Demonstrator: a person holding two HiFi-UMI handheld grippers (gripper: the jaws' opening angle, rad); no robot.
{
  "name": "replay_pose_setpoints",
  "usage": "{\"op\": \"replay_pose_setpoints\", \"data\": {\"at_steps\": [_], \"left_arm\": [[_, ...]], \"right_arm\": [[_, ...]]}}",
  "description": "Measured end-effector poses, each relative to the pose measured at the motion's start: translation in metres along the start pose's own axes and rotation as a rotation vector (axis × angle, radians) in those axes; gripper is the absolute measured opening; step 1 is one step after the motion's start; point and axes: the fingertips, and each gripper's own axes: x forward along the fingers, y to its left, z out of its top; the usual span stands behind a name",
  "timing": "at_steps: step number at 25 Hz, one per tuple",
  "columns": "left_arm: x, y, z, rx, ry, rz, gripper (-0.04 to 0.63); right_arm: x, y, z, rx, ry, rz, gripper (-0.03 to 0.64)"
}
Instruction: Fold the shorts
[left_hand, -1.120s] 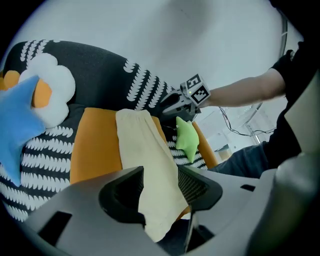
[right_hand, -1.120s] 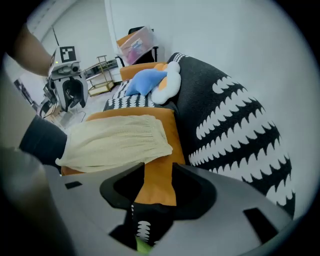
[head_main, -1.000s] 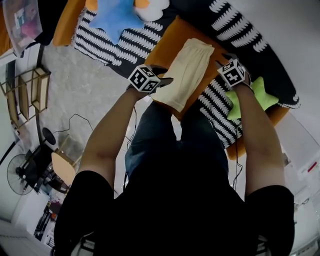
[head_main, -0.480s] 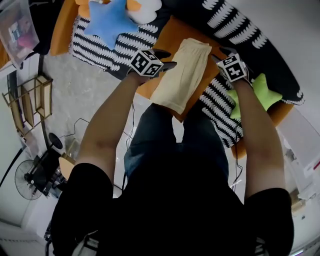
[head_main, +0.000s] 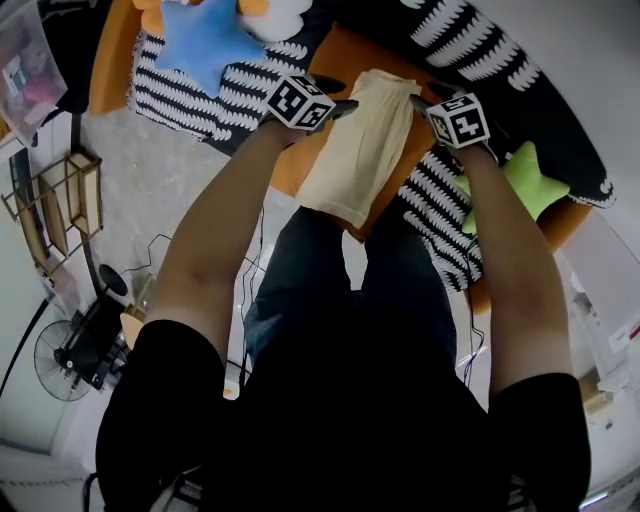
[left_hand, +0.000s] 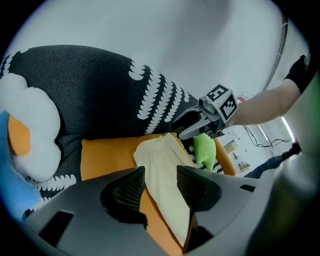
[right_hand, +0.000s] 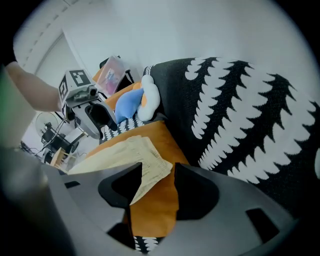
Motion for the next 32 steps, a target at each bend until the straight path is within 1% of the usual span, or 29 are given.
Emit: {"op": "replay_pose_setpoints", "data": {"at_steps": [4, 7, 9, 12, 15, 16, 19, 23, 26, 27, 29, 32], "left_arm": [[0.015, 0.008, 0.003, -0.015, 0.0, -0.006, 0.216], [0.024, 0.018, 0.008, 0.012, -0.001, 0.014, 0.216], [0.031, 0.021, 0.01, 0.023, 0.0, 0.025, 0.215], [0.042, 0.024, 0.011, 0.007, 0.012, 0.022, 0.216], [0.051, 0.032, 0.009, 0.008, 0.03, 0.048, 0.229], [0.055, 0.034, 0.008, 0.001, 0.033, 0.048, 0.232], [0.064, 0.034, 0.005, -0.038, 0.038, 0.016, 0.232], [0.07, 0.036, 0.003, -0.081, 0.048, -0.004, 0.222], [0.071, 0.038, -0.001, -0.077, 0.066, 0.012, 0.187], [0.072, 0.038, -0.002, -0.067, 0.073, 0.018, 0.158], [0.071, 0.037, -0.002, -0.042, 0.074, 0.025, 0.097], [0.067, 0.035, 0.004, 0.008, 0.065, 0.035, 0.052]], "right_arm": [[0.016, -0.004, 0.0, -0.003, 0.012, 0.013, 0.213], [0.029, -0.007, 0.001, -0.007, 0.017, 0.02, 0.213], [0.035, -0.006, -0.001, 0.009, 0.019, 0.03, 0.213], [0.042, -0.009, -0.006, 0.04, 0.025, 0.031, 0.213], [0.051, -0.011, -0.01, 0.066, 0.026, 0.036, 0.23], [0.054, -0.011, -0.011, 0.074, 0.024, 0.039, 0.232], [0.057, -0.01, -0.011, 0.111, 0.021, 0.056, 0.222], [0.06, -0.006, -0.01, 0.124, 0.016, 0.083, 0.19], [0.057, -0.005, -0.009, 0.156, 0.018, 0.092, 0.164], [0.057, -0.004, -0.009, 0.172, 0.02, 0.105, 0.153], [0.056, -0.003, -0.009, 0.181, 0.021, 0.118, 0.126], [0.051, -0.003, -0.003, 0.175, 0.021, 0.121, 0.098]]}}
